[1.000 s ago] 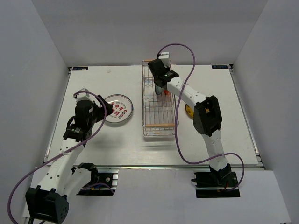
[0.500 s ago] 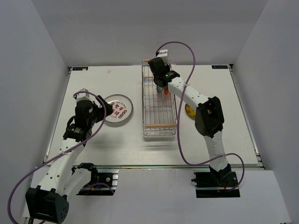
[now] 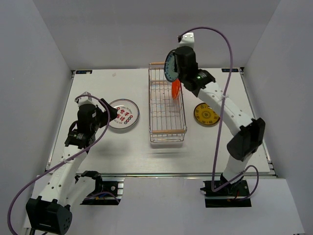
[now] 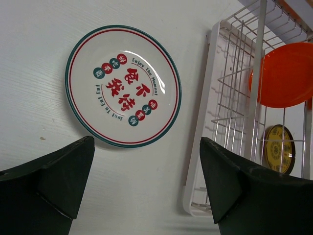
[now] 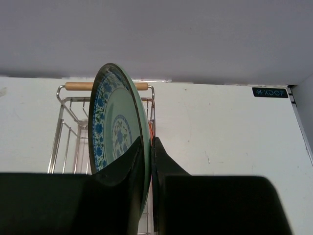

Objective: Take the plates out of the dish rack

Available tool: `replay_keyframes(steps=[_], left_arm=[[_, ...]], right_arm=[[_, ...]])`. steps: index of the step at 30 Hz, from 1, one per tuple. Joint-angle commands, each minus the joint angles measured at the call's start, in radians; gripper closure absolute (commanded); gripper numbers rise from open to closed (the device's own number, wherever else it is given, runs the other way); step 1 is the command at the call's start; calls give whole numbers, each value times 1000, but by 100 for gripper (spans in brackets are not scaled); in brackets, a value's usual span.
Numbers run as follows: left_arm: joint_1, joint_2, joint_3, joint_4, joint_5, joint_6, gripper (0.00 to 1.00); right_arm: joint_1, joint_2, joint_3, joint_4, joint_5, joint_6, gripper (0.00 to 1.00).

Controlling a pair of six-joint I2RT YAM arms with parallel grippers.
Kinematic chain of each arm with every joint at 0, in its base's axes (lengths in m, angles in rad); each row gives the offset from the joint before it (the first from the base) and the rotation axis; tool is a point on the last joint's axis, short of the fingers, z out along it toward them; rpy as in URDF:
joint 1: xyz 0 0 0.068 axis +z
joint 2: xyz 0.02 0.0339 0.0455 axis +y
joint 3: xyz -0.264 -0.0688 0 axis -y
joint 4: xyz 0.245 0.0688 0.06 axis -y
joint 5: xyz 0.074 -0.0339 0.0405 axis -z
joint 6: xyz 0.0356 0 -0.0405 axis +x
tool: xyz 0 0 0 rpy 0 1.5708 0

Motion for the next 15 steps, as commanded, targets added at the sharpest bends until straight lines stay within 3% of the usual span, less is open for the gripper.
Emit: replay_keyframes(steps=[1,6,10,15], left_arm=[[-4,-28,38,-20,-10,-15,2],[-4,-47,3,21,62,-6,2],[-4,-28,3,53,108,1,2],[-4,5,55,18,77,17,2]], right_arm=[[-54,-88,-64,45,-62,28,100],[-221,-288,-297,77,-234,157,100],[-377,-452,-582,157,-317,222,100],[-505,-529,-787,175,-423,281,100]])
